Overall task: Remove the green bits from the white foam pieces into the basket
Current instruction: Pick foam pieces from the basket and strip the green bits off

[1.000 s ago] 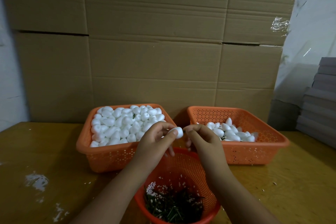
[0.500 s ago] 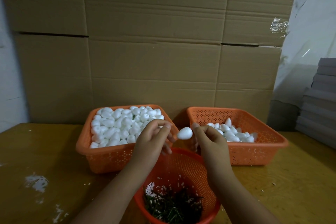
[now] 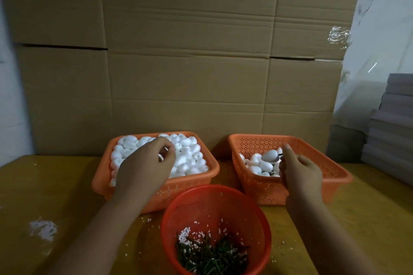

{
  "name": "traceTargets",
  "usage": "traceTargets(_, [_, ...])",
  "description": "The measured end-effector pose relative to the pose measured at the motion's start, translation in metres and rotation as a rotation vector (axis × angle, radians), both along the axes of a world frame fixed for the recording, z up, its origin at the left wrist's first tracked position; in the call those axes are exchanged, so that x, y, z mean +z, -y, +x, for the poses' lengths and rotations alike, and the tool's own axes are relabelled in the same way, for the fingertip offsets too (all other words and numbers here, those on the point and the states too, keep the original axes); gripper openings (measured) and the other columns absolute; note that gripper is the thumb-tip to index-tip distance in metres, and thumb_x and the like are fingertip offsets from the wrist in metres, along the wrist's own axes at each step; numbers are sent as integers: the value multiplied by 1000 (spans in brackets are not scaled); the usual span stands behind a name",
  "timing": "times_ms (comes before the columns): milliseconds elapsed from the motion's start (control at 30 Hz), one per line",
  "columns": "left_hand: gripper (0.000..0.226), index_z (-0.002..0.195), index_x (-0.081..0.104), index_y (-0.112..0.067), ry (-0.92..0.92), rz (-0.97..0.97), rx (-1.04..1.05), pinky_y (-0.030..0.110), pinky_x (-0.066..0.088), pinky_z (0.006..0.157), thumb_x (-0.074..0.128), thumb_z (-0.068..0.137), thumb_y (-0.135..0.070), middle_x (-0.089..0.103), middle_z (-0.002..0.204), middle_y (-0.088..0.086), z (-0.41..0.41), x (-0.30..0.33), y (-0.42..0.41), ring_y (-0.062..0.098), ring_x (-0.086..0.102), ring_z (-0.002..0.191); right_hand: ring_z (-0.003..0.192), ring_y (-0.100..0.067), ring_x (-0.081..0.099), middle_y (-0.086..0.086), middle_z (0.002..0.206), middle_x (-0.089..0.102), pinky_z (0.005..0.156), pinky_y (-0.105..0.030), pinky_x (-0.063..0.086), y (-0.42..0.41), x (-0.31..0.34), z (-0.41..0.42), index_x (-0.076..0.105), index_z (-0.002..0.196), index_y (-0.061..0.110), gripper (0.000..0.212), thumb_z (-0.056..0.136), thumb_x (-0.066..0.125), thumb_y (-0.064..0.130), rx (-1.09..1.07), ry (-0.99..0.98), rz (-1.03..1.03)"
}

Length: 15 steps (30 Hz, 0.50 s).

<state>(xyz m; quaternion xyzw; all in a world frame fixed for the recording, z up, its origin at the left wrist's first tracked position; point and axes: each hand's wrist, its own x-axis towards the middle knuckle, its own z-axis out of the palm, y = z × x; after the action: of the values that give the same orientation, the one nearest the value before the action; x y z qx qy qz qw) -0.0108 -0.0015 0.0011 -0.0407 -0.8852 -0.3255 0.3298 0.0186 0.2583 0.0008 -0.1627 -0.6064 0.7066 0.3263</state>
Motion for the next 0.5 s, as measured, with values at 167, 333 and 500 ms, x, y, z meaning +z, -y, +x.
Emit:
traceTargets(167, [14, 82, 61, -31, 119, -16, 17, 30, 48, 62, 54, 92, -36, 63, 71, -11, -8, -5, 12, 7, 59, 69, 66, -15, 56, -4, 77, 65, 63, -27, 46, 1, 2, 1, 65, 76, 11, 27, 97, 57, 28, 25, 7, -77])
traceTargets(333, [13, 89, 65, -34, 248, -123, -8, 30, 49, 72, 53, 93, -37, 65, 85, -14, -14, -10, 14, 8, 60, 81, 66, -16, 62, -2, 80, 73, 64, -28, 49, 8, 3, 5, 59, 126, 15, 30, 97, 52, 13, 87, -67, -123])
traceTargets(500, [24, 101, 64, -38, 336, -265, 1, 27, 43, 69, 42, 95, -46, 63, 103, -15, -16, -14, 13, 7, 57, 94, 61, -8, 62, -1, 83, 75, 58, -22, 50, 19, 2, 3, 38, 146, 24, 59, 92, 52, 6, 119, -85, -3])
